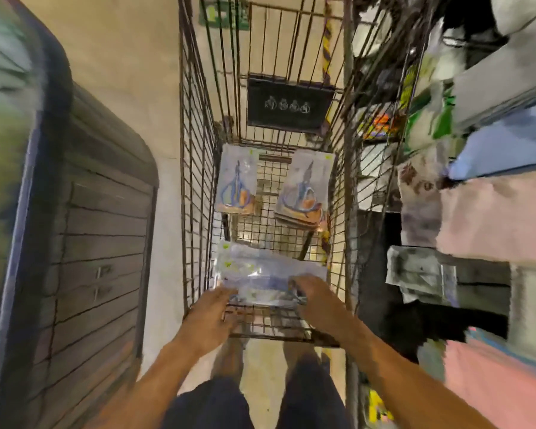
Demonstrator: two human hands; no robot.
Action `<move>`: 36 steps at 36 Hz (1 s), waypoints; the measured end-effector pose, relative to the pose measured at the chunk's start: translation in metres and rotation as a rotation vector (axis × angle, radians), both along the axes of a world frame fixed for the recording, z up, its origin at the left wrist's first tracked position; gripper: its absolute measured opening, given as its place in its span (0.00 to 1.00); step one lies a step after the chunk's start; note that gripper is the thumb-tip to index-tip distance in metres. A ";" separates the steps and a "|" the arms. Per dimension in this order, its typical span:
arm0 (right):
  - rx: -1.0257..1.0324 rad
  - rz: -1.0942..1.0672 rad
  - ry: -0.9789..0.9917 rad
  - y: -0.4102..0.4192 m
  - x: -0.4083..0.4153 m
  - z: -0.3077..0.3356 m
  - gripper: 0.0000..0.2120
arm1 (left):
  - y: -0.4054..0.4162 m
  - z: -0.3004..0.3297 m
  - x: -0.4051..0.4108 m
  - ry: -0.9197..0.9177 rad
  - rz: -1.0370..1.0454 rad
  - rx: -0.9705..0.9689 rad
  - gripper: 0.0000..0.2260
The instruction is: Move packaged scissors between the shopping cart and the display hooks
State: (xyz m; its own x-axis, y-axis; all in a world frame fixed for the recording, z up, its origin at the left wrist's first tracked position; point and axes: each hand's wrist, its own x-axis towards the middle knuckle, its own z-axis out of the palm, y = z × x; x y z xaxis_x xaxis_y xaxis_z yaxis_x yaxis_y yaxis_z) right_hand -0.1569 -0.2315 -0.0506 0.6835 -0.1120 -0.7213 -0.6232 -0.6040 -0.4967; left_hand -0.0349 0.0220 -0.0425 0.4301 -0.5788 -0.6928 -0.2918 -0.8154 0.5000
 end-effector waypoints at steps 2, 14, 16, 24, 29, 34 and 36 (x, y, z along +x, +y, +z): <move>-0.037 0.000 -0.047 0.000 0.007 -0.020 0.24 | 0.003 -0.024 -0.003 0.006 0.010 0.012 0.23; -0.317 0.213 -0.170 0.006 0.017 -0.075 0.37 | -0.003 -0.059 -0.008 0.032 0.040 0.075 0.19; -0.207 0.227 -0.117 0.005 0.019 -0.072 0.29 | -0.003 -0.056 -0.009 0.039 0.042 0.085 0.19; -0.041 0.103 -0.127 0.000 0.017 -0.042 0.20 | -0.006 -0.032 -0.002 0.141 0.129 0.066 0.18; -0.059 0.025 -0.289 -0.013 0.009 -0.013 0.20 | -0.012 -0.004 0.008 0.186 0.233 0.063 0.22; -0.026 -0.174 -0.347 -0.023 0.011 0.016 0.15 | -0.027 0.026 0.015 0.231 0.381 -0.028 0.21; 0.030 -0.315 -0.309 -0.025 0.012 0.028 0.14 | -0.035 0.039 0.016 0.269 0.479 -0.077 0.21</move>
